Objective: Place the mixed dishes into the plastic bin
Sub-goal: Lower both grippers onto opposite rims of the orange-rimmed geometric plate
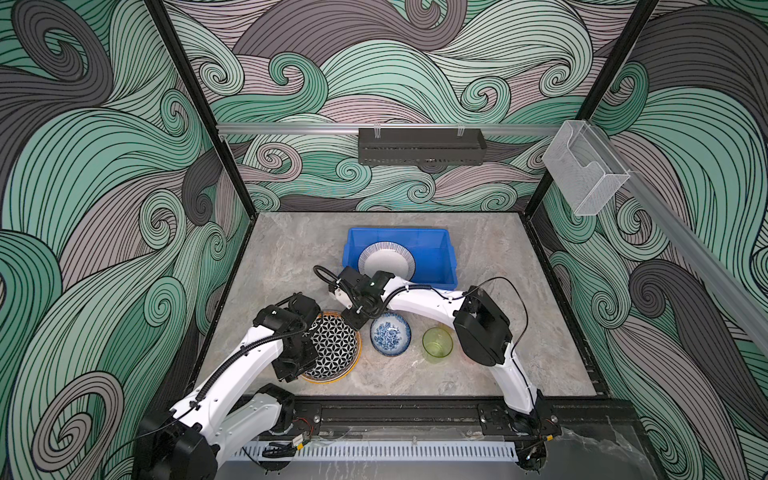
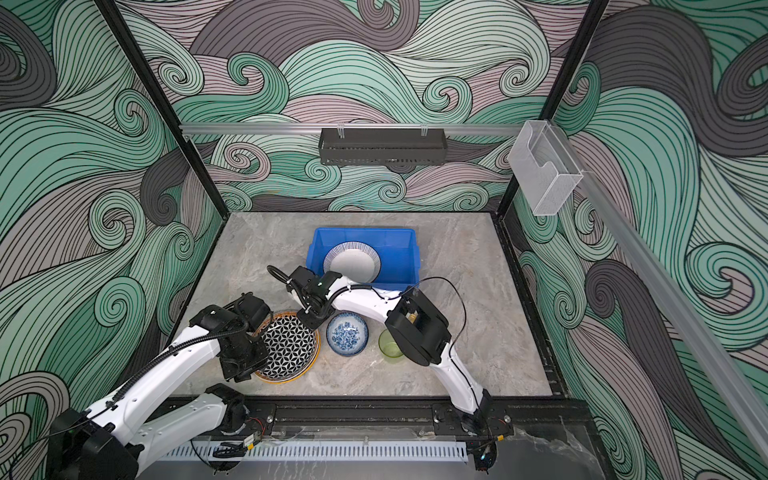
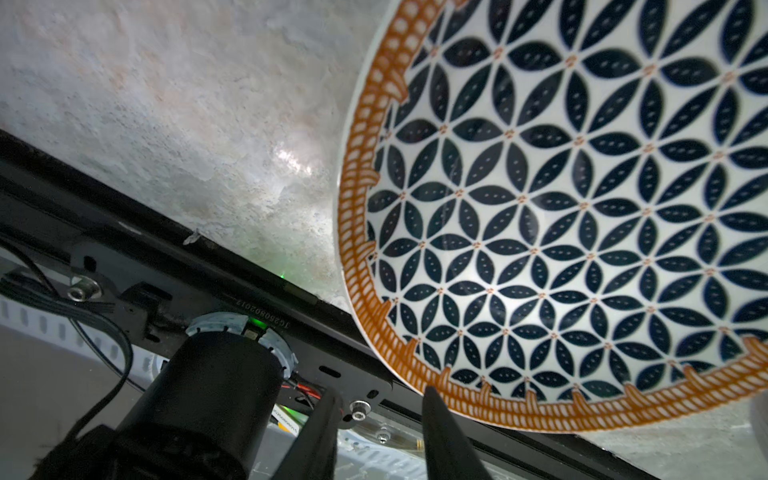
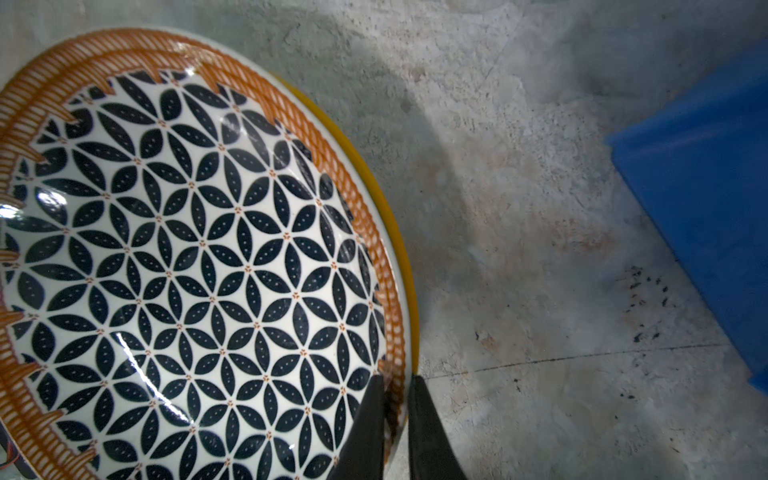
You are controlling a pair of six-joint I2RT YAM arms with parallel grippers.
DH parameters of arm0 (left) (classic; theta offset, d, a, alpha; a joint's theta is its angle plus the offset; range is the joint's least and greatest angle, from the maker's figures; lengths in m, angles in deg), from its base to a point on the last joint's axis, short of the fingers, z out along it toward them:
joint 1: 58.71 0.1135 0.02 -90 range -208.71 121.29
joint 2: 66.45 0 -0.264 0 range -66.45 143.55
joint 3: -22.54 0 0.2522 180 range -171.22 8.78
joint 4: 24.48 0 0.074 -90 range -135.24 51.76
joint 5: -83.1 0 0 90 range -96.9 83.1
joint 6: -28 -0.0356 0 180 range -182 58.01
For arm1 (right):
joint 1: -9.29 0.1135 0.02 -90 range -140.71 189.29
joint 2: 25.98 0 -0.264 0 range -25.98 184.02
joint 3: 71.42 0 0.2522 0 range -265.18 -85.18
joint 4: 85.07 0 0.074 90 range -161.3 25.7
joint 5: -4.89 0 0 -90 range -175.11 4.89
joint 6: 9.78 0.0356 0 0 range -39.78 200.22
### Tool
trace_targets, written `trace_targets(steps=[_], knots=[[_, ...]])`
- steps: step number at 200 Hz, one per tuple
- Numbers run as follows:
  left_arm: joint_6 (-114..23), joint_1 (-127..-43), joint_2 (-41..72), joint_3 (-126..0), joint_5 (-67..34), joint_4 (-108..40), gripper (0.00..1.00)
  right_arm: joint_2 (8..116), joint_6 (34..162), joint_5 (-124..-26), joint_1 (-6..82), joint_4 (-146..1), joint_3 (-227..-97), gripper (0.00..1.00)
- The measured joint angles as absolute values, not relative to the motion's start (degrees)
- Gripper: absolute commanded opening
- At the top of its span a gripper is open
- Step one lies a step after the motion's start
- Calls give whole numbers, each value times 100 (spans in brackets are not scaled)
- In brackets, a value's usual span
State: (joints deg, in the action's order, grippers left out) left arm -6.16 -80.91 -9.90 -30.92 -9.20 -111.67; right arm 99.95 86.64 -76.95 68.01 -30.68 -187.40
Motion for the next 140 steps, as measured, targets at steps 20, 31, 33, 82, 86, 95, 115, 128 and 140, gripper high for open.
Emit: trace_targets(steps=[20, 31, 33, 82, 86, 95, 115, 128, 140], knots=[[-540, -8091, -1009, -2957, -979, -11163, 38, 9995, 8666, -7677, 6799, -3084, -18760, 10], [-489, -8091, -1009, -2904, -1003, -11150, 38, 9995, 8666, -7677, 6799, -3092, -18764, 9], [-483, -8091, -1009, -2896, -1010, -11147, 38, 9995, 8666, -7675, 6799, -3095, -18764, 9], [-271, -8091, -1084, -2727, -1045, -10999, 38, 9995, 8670, -7655, 6799, -3119, -18764, 8], [-245, -8091, -1088, -2708, -1047, -10981, 38, 9995, 8670, -7653, 6799, -3121, -18764, 9], [-203, -8091, -1097, -2666, -1056, -10933, 38, 9995, 8670, -7651, 6799, -3121, -18764, 8], [-118, -8091, -1119, -2605, -1058, -10857, 38, 9995, 8670, -7647, 6799, -3121, -18764, 8], [-74, -8091, -1121, -2592, -1056, -10811, 38, 9995, 8672, -7636, 6796, -3123, -18764, 8], [-41, -8091, -1121, -2590, -1056, -10765, 38, 9995, 8674, -7627, 6794, -3123, -18764, 8]])
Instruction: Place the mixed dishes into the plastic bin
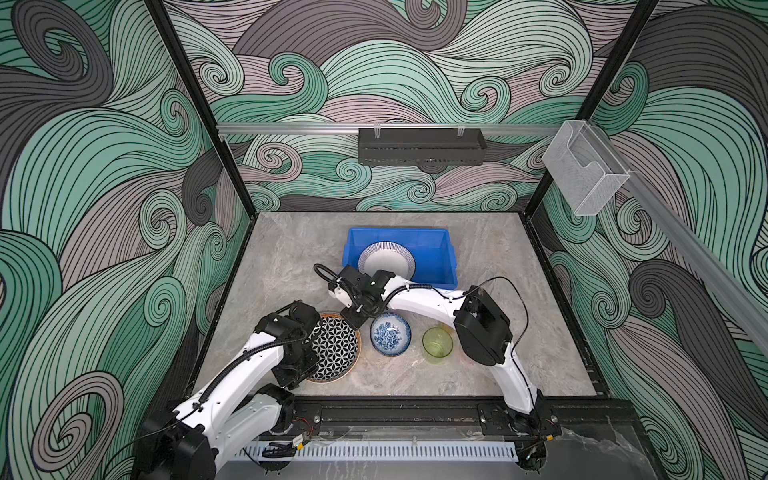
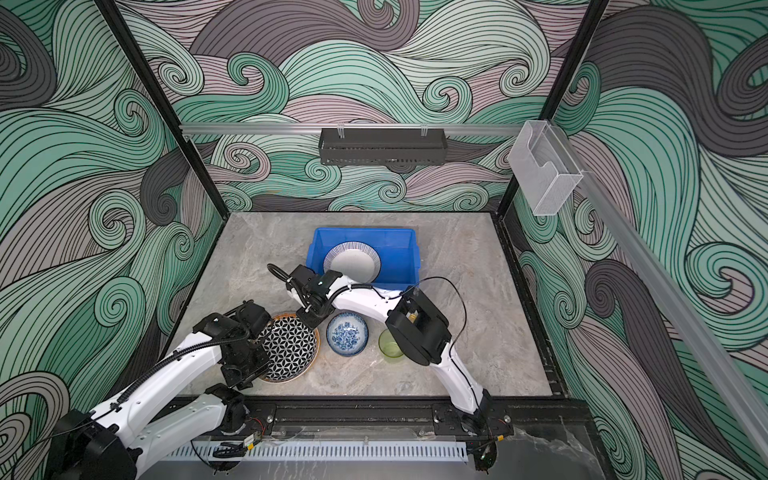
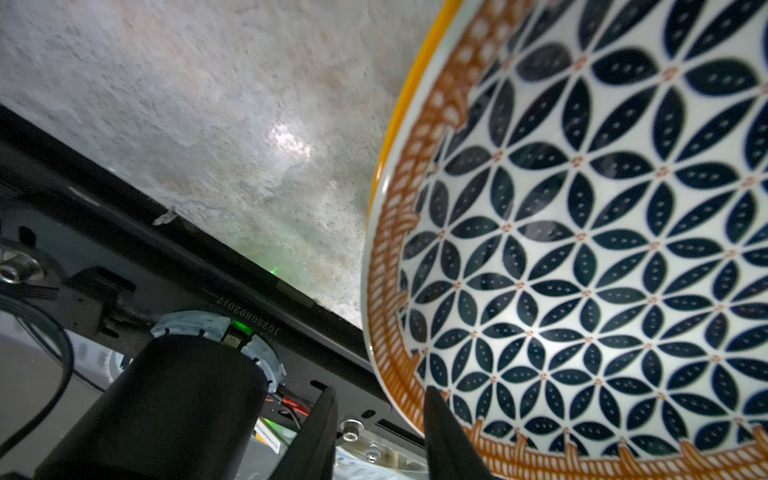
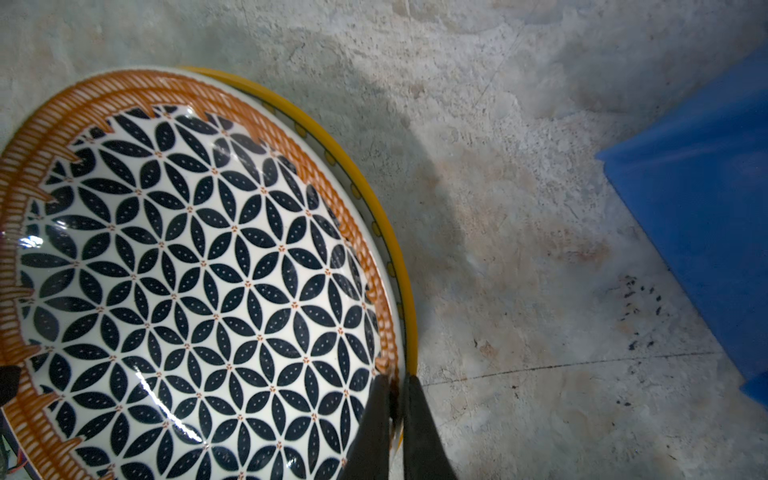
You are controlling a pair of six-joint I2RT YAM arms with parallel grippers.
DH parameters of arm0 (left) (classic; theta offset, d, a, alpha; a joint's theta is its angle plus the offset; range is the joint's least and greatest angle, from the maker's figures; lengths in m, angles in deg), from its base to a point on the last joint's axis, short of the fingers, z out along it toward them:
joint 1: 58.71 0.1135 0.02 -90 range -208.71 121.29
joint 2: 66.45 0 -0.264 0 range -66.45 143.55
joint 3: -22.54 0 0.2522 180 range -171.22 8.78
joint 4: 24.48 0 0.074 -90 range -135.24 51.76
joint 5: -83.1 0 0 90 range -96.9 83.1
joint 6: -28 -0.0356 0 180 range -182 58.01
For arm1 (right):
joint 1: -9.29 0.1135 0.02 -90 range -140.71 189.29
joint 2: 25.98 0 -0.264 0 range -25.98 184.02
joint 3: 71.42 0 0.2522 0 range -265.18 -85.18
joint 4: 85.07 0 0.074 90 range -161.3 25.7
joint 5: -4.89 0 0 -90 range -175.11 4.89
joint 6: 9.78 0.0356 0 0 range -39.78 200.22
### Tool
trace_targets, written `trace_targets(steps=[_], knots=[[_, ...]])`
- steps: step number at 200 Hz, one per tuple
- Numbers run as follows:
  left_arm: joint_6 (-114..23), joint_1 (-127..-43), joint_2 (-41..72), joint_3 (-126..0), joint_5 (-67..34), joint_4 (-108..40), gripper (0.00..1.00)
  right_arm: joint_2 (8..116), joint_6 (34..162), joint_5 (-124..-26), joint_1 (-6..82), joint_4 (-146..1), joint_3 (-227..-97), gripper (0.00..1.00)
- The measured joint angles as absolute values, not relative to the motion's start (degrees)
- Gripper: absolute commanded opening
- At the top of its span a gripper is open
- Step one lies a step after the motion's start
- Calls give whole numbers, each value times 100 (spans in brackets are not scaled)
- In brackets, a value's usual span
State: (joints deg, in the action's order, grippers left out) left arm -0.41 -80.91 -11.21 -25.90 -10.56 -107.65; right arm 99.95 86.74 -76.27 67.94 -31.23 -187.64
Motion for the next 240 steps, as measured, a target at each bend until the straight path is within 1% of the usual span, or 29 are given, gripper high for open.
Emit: trace_targets(steps=[159, 204, 240], knots=[[107, -8091, -1079, -2456, -892, -10439, 37, 10072, 8690, -7467, 6796, -3125, -18858, 7], [263, -8091, -1007, -2244, -892, -10203, 33, 10072, 8705, -7487, 6801, -3119, -18858, 7], [335, -8091, -1127, -2244, -682, -10179, 32, 10069, 8707, -7581, 6820, -3095, -18858, 7]])
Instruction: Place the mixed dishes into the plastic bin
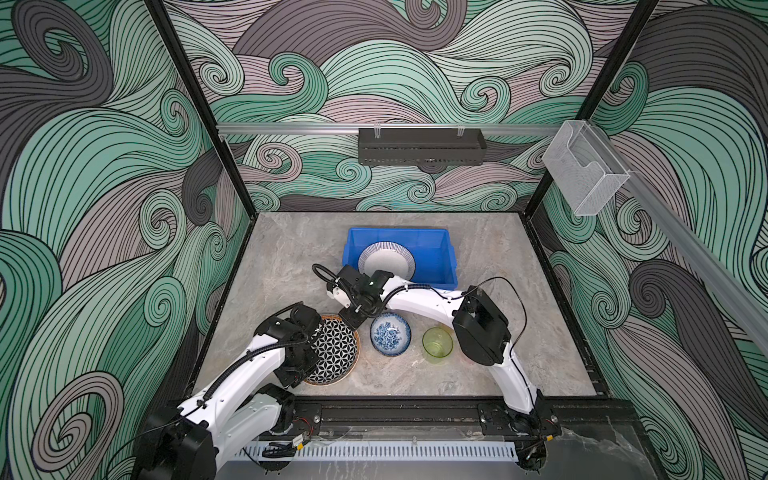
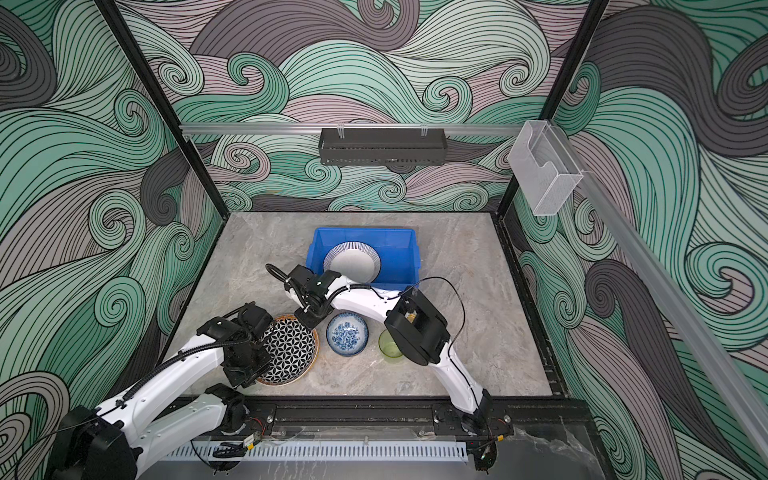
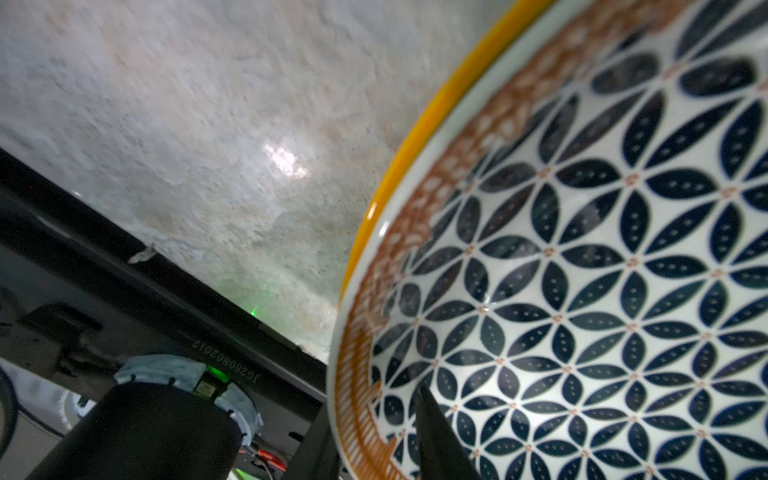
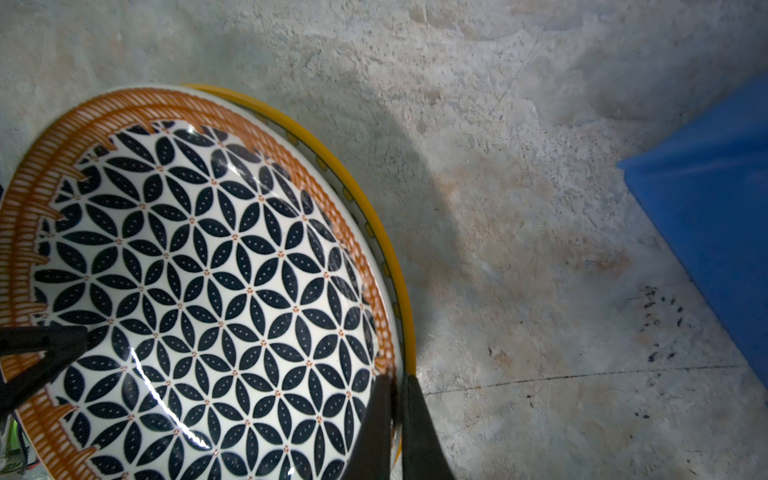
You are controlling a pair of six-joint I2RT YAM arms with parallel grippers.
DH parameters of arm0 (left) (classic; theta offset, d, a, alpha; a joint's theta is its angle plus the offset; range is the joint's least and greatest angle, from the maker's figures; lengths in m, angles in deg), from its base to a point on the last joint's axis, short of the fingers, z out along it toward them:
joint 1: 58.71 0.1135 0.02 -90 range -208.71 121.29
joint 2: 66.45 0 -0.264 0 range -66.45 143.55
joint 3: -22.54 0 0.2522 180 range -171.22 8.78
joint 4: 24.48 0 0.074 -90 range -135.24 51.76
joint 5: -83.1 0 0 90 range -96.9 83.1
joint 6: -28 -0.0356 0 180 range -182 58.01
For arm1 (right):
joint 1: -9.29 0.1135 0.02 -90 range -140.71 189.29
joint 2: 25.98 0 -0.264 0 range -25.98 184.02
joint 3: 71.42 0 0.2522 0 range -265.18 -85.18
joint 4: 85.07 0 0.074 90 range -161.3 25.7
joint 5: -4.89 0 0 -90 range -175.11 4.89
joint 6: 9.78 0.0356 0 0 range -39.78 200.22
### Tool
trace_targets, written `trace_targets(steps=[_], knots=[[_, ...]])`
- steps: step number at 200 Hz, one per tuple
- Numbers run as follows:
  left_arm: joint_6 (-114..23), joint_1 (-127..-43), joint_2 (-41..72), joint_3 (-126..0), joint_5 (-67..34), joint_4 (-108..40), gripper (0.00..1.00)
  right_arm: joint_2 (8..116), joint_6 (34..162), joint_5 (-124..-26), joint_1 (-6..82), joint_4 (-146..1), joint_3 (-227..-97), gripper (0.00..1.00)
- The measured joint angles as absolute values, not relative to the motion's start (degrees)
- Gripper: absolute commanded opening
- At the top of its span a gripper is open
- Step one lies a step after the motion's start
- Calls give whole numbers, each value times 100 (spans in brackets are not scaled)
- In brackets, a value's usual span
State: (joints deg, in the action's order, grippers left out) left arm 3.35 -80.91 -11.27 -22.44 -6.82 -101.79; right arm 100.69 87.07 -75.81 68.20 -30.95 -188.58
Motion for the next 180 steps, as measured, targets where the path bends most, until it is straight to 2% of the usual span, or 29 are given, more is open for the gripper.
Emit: trace_targets(steps=[60, 154, 180], knots=[[201, -8042, -1022, -2360, -253, -10079, 31, 10067, 8709, -7708, 6827, -3044, -18864, 7], [-380, -7708, -461, -2592, -153, -9803, 29, 10047, 8760, -7885, 6788, -2928, -18880, 7], [-605, -7603, -354, -2745, -157, -9714, 32, 10045, 8784, -7922, 6750, -2889, -18882, 7]])
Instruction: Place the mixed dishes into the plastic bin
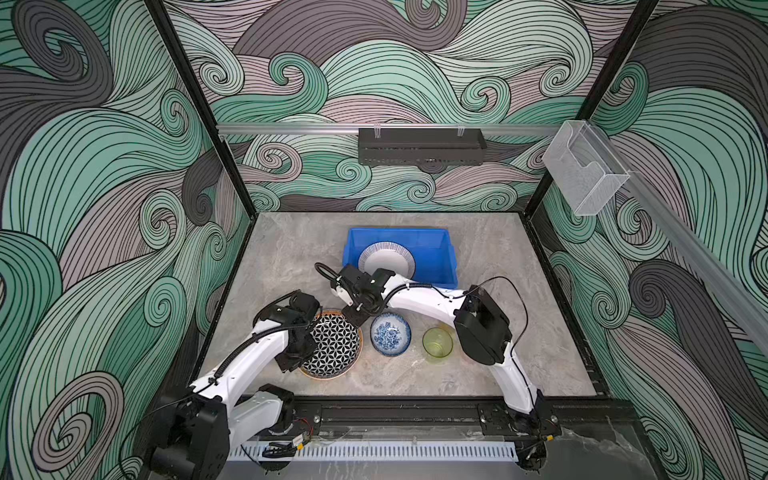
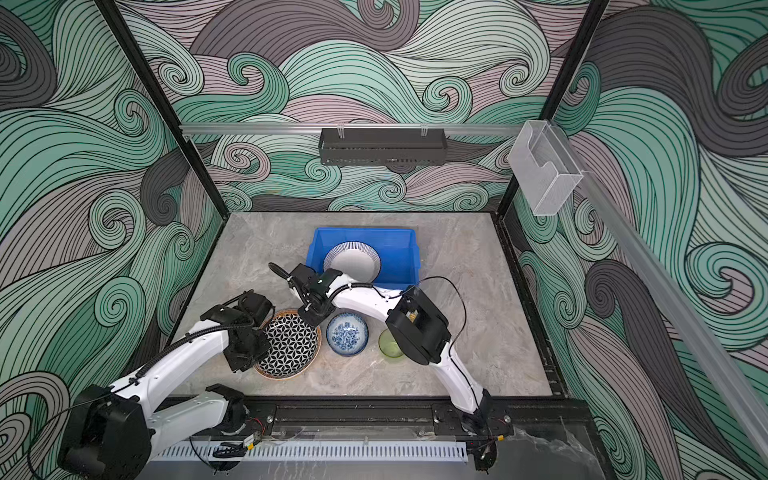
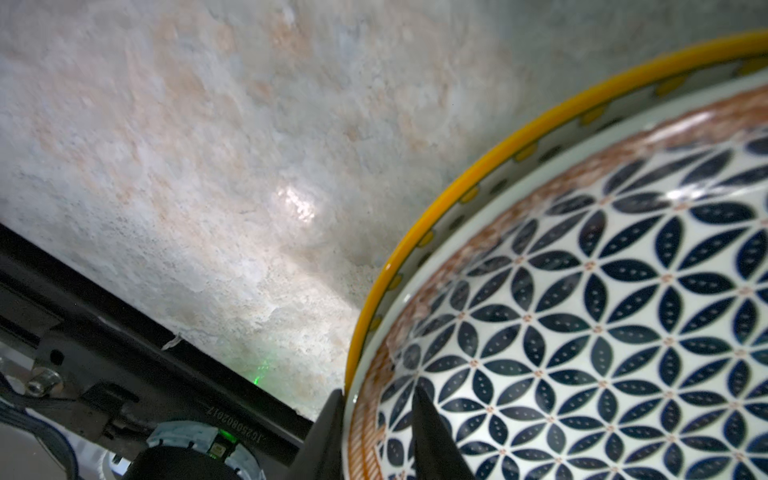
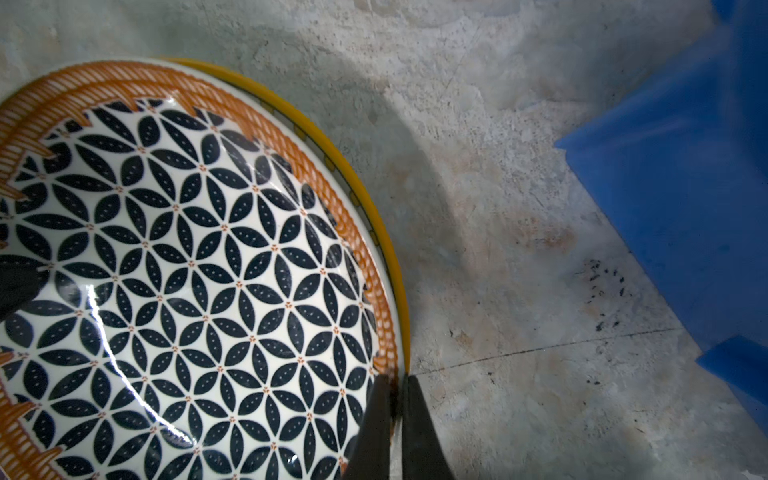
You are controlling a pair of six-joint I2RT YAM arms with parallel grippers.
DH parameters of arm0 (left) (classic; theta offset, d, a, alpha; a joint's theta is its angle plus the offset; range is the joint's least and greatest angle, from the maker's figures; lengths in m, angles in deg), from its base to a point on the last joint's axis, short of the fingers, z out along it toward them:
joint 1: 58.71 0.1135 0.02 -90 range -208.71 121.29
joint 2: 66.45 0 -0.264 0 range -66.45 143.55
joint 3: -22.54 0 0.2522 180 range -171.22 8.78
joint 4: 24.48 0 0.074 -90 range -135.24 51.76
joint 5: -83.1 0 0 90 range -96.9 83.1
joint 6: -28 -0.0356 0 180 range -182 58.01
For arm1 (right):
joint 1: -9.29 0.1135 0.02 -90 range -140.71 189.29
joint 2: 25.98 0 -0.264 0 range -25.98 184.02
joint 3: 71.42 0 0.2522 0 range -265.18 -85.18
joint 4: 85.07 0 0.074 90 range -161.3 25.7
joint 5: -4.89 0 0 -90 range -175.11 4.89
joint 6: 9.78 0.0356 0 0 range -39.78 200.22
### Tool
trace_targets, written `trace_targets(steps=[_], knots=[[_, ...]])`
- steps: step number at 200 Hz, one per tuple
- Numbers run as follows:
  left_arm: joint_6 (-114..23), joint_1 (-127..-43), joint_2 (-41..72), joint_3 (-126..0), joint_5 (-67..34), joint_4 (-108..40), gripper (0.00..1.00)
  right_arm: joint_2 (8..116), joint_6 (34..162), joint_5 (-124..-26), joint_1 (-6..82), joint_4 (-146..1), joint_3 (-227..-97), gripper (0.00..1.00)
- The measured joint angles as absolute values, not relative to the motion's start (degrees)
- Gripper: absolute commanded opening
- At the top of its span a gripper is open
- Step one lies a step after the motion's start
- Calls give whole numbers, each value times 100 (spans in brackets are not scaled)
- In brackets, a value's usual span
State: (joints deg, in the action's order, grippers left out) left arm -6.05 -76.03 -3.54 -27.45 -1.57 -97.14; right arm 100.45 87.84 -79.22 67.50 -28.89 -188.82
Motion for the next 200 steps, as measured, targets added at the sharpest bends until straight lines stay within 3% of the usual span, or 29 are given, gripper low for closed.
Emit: trace_targets(steps=[200], knots=[[-994, -7188, -417, -2856, -481, -9722, 35, 10146, 8790, -7664, 6646, -2649, -19138, 4]])
